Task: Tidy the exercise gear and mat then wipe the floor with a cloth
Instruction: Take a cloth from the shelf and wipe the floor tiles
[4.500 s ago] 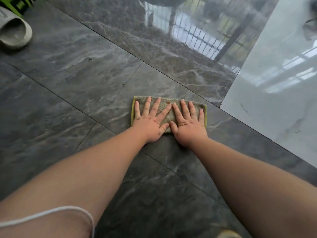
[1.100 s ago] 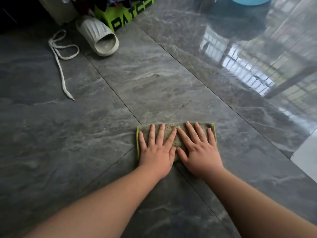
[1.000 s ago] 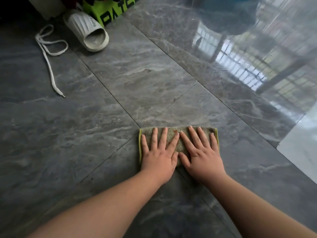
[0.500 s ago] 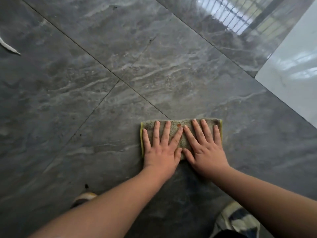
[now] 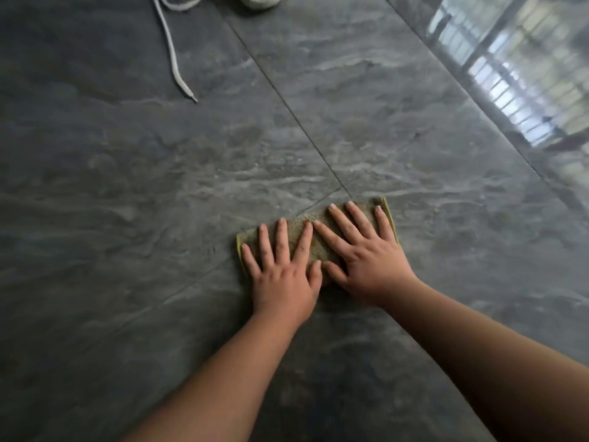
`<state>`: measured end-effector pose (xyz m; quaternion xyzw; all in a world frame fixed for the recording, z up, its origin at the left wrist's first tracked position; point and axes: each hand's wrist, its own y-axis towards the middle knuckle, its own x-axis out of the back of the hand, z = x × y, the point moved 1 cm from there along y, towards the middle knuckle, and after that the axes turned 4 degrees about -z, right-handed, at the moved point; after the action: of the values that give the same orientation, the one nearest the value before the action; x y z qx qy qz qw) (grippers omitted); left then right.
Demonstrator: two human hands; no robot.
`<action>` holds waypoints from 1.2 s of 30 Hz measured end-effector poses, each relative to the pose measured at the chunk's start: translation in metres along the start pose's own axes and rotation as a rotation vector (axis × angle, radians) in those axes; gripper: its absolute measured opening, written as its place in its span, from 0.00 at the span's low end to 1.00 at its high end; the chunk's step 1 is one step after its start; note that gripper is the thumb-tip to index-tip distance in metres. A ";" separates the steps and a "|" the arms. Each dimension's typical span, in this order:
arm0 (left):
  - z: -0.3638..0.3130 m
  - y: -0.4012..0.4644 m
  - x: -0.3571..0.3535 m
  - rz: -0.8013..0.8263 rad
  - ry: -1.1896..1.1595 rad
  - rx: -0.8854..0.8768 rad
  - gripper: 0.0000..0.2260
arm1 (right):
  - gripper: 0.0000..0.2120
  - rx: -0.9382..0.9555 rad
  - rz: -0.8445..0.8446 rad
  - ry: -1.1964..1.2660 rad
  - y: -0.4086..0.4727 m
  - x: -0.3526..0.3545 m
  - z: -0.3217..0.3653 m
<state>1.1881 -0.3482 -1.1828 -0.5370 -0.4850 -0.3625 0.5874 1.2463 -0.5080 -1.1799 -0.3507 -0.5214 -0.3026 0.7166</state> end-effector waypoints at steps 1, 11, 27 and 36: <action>0.008 0.012 0.002 -0.012 -0.003 0.016 0.31 | 0.33 0.017 -0.001 -0.007 0.018 0.003 0.001; 0.060 0.160 0.041 -0.109 -0.035 0.028 0.29 | 0.33 0.000 -0.086 -0.034 0.180 0.022 -0.014; 0.100 0.306 0.094 0.060 -0.106 0.002 0.27 | 0.32 -0.068 0.008 -0.026 0.322 0.060 -0.028; 0.103 0.314 0.101 0.192 -0.110 -0.035 0.27 | 0.34 -0.107 0.161 -0.018 0.330 0.072 -0.026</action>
<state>1.4942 -0.1873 -1.1784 -0.6101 -0.4566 -0.2829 0.5825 1.5437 -0.3460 -1.1777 -0.4320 -0.4810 -0.2685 0.7141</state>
